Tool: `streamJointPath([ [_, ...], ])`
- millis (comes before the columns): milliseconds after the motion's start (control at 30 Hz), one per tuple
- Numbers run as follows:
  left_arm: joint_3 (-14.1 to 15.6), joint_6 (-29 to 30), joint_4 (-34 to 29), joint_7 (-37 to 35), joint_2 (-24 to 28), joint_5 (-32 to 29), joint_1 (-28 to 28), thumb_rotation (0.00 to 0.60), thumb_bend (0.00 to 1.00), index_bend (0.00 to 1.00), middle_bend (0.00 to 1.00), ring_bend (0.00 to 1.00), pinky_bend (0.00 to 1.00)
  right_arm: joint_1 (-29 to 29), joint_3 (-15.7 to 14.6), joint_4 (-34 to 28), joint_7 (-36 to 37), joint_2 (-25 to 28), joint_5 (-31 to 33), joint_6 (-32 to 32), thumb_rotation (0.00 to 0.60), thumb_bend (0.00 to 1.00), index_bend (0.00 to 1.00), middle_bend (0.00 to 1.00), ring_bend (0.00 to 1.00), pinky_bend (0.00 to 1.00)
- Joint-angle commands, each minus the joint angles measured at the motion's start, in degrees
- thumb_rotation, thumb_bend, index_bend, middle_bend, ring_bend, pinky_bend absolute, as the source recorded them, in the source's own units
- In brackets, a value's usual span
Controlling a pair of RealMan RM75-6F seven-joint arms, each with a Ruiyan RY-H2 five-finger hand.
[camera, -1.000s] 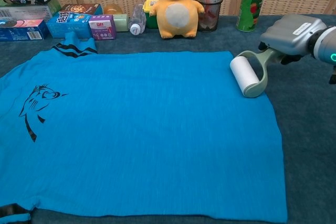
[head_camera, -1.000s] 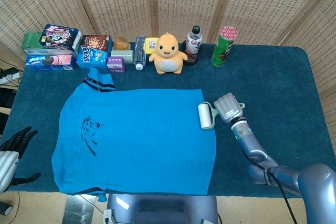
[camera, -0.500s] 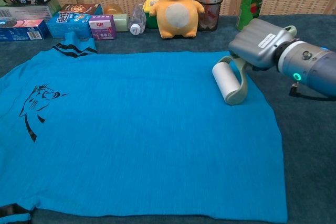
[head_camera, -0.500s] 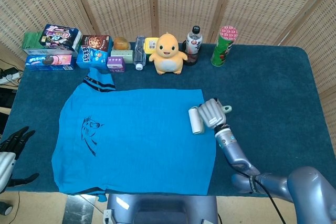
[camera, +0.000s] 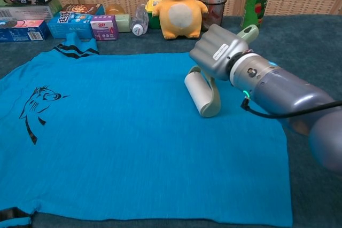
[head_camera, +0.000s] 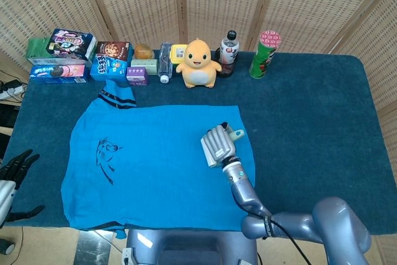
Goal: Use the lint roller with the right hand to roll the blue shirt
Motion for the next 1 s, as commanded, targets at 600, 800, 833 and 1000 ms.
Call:
streamJointPath([
  [600,-0.17,-0.04,-0.17,0.56,-0.17,-0.57,0.04,0.600,0.12,0.00,0.00,0.00,0.13,-5.09,-3.68,8.67,7.54,1.71,-4.01,-0.38,0.600,1.00,0.52,0.72,0.96,1.00],
  [800,-0.19,-0.38,-0.47,1.62,-0.49,-0.84,-0.06,0.600,0.12,0.00,0.00,0.00,0.13,-8.30,-5.12,16.30,13.63,4.07,-6.47,-2.32,0.600,1.00,0.52,0.72,0.96,1.00],
  [833,-0.19,-0.45,-0.53,1.77,-0.54,-0.90,-0.09,0.600,0.12,0.00,0.00,0.00,0.13,-8.72,-5.15,17.40,14.51,4.31,-6.65,-2.76,0.600,1.00,0.52,0.72,0.96,1.00],
  [1000,-0.22,-0.80,-0.78,2.52,-0.77,-1.11,-0.23,0.600,0.12,0.00,0.00,0.00,0.13,-10.11,-4.51,20.69,18.42,5.63,-7.73,-4.05,0.600,1.00,0.52,0.72,0.96,1.00],
])
